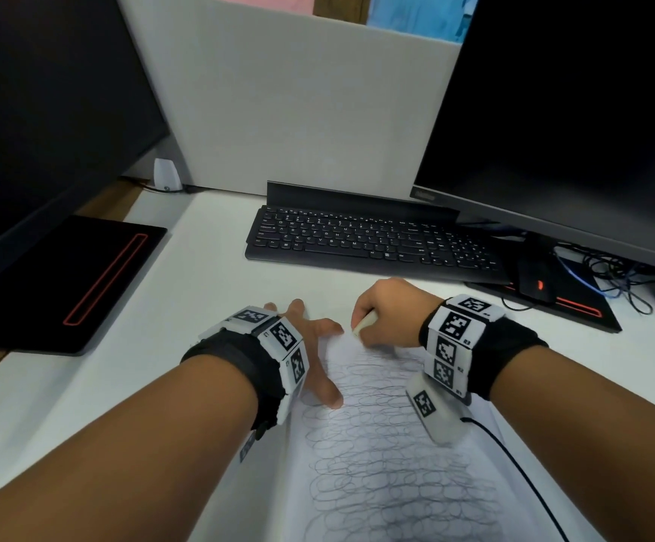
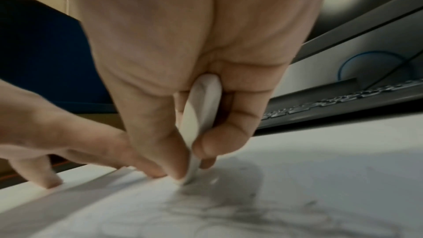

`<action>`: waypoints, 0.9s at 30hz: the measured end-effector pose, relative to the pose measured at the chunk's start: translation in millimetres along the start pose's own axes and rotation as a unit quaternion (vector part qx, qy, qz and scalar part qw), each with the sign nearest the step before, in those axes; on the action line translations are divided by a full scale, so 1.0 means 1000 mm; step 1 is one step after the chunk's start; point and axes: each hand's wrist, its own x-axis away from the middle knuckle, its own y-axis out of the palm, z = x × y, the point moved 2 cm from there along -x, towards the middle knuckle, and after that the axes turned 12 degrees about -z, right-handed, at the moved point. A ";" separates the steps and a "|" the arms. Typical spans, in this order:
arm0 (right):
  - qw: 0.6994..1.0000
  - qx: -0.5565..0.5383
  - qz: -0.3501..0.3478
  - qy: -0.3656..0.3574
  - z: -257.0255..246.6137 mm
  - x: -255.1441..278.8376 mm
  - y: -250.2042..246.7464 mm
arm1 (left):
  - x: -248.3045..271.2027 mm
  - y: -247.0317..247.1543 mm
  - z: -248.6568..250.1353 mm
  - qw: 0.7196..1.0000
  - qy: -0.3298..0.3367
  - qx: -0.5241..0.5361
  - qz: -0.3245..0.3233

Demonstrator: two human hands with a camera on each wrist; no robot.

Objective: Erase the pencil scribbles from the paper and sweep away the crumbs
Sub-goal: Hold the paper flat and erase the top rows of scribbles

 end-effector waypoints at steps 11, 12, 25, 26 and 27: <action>1.000 0.008 -0.013 0.011 0.004 0.000 -0.001 | 0.005 -0.001 0.005 1.000 -0.013 -0.003 -0.001; 1.000 0.007 -0.015 0.007 0.004 0.001 -0.001 | 0.006 -0.003 0.007 1.000 -0.014 -0.005 0.002; 0.995 -0.061 0.059 0.046 0.011 0.009 -0.002 | 0.006 -0.002 0.023 0.999 -0.001 0.048 0.024; 0.998 -0.044 0.043 0.033 0.007 0.009 0.000 | 0.006 -0.004 0.024 0.999 -0.003 0.044 0.023; 0.999 -0.027 0.019 0.018 0.003 0.009 0.003 | 0.006 -0.005 0.024 0.999 -0.003 0.043 0.022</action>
